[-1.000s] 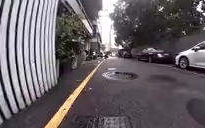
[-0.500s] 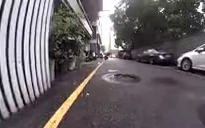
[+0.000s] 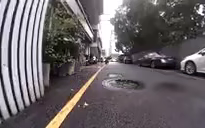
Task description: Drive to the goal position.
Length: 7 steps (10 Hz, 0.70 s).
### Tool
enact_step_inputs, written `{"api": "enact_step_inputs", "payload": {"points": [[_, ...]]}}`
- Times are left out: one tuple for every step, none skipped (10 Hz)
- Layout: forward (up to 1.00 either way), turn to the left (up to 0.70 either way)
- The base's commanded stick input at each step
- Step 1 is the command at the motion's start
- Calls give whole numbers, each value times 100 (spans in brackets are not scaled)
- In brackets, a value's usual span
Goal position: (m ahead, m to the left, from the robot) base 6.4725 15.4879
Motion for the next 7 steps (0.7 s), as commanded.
{"api": "enact_step_inputs", "payload": {"points": [[45,0],[45,0],[45,0],[45,0],[45,0],[45,0],[45,0]]}}
